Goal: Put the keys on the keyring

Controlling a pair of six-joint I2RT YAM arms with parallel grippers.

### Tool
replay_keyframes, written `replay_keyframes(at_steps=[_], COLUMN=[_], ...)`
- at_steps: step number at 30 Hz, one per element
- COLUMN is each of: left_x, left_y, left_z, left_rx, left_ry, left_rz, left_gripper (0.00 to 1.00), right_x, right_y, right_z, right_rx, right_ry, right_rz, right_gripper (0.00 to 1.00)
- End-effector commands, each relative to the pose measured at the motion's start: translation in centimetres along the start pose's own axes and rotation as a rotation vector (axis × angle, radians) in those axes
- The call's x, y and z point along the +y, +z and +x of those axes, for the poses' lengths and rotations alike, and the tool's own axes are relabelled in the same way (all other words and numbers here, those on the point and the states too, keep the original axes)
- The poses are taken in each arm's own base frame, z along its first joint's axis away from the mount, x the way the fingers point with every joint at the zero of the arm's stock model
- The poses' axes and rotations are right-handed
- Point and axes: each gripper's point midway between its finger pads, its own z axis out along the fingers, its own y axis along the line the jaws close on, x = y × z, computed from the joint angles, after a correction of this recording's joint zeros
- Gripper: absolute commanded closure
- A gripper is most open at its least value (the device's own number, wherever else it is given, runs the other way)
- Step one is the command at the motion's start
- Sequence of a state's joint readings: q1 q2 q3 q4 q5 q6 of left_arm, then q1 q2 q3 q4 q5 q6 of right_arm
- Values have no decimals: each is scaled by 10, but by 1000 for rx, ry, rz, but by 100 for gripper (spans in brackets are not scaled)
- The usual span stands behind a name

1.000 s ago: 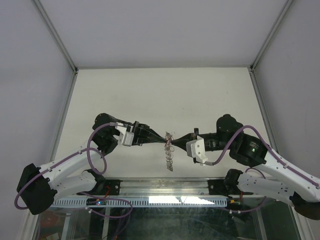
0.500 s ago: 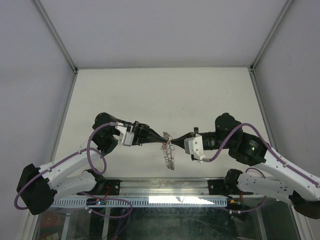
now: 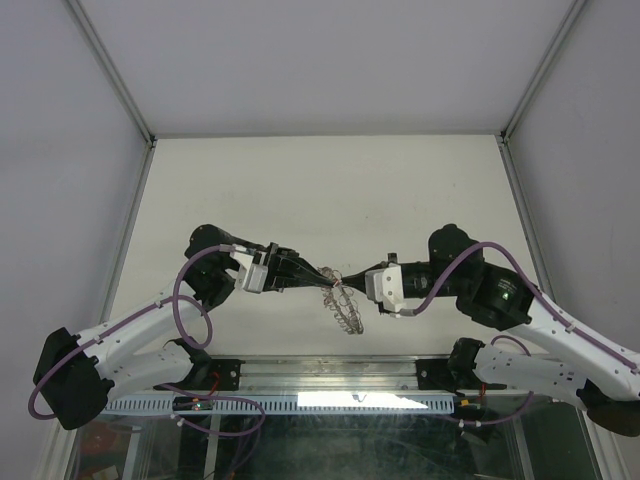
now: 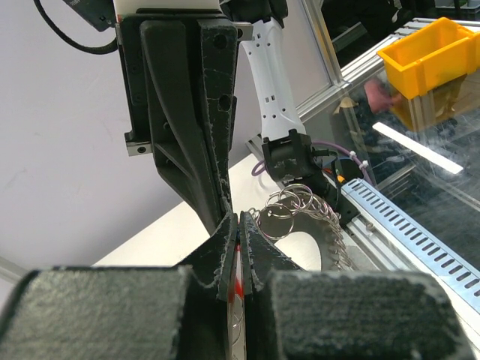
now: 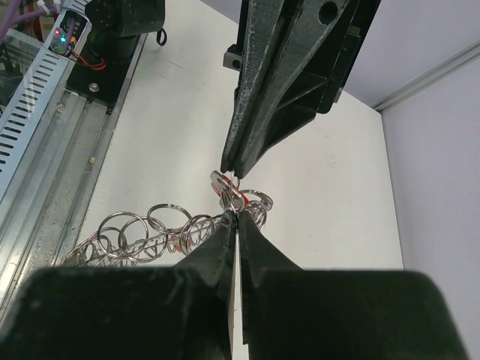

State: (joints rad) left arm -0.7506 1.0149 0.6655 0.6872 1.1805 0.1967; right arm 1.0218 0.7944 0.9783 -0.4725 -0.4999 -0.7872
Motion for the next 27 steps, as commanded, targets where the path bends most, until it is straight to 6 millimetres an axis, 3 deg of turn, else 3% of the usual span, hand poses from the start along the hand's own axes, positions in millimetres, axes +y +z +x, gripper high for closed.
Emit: replay_keyframes(at_steps=[1,27], left_x=[6,6], left_y=[1,1], left_z=[-17,-12], left_rx=[-18,-4], left_ry=[64,59], left_rz=[25,26], left_gripper=[100,100], right_x=[-29,-33], right_y=[-11,-20], right_z=[-37,-42], right_rx=[-81,-86], right_ry=[-34,46], right_rz=[102,150], right_gripper=[100,100])
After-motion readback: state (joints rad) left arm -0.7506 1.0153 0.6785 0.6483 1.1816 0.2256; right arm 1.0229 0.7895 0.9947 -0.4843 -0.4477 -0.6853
